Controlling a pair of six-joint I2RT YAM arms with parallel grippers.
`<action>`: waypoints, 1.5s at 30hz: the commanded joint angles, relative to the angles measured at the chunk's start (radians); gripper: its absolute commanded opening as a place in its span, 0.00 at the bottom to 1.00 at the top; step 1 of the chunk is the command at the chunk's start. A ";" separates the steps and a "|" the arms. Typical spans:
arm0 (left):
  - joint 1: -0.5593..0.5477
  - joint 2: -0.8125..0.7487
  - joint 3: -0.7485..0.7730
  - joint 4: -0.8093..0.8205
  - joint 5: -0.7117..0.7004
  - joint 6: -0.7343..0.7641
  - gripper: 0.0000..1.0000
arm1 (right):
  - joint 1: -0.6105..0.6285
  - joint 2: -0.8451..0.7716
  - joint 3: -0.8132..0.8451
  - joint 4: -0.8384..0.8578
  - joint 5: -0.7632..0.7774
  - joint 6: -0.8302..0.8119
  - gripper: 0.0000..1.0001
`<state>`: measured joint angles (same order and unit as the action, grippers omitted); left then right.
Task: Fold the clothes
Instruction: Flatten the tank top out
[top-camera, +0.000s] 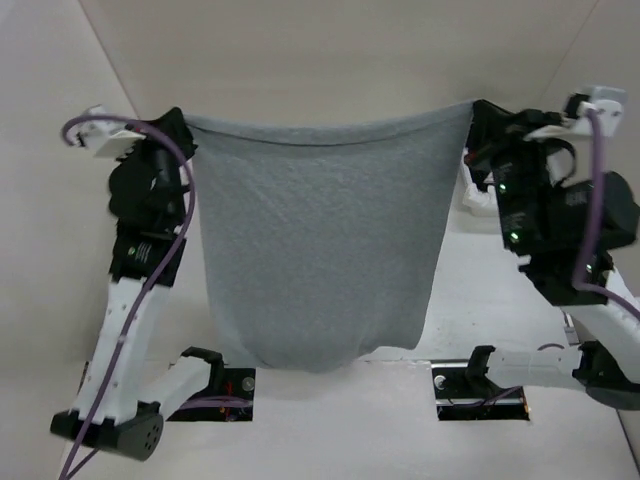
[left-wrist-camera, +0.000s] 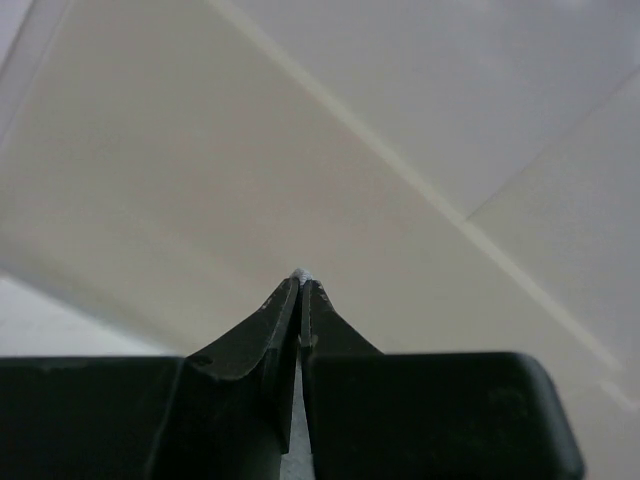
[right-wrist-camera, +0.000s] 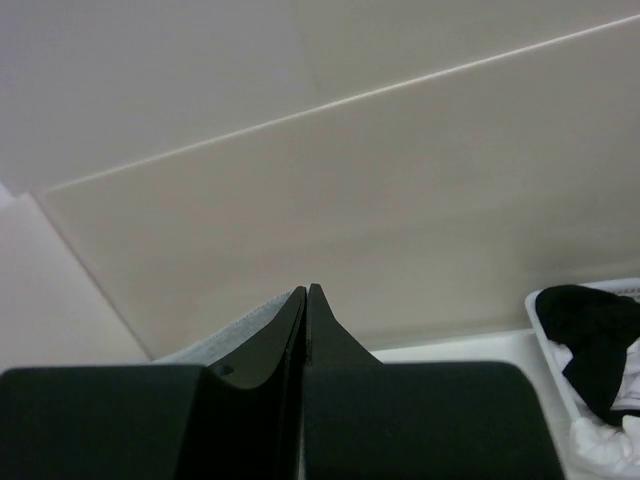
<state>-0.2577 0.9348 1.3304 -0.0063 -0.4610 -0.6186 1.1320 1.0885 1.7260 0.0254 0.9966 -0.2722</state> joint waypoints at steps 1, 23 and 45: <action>0.102 0.103 -0.048 -0.009 0.062 -0.079 0.02 | -0.253 0.043 -0.019 -0.252 -0.311 0.368 0.00; 0.312 0.584 0.721 -0.072 0.321 -0.087 0.01 | -0.843 0.693 1.020 -0.605 -0.906 0.676 0.00; 0.277 -0.492 -0.605 -0.320 0.329 -0.190 0.03 | -0.463 -0.415 -0.981 -0.303 -0.771 0.922 0.00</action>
<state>0.0498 0.5446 0.7673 -0.1856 -0.1356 -0.8074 0.6262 0.7975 0.8310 -0.3290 0.1802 0.5335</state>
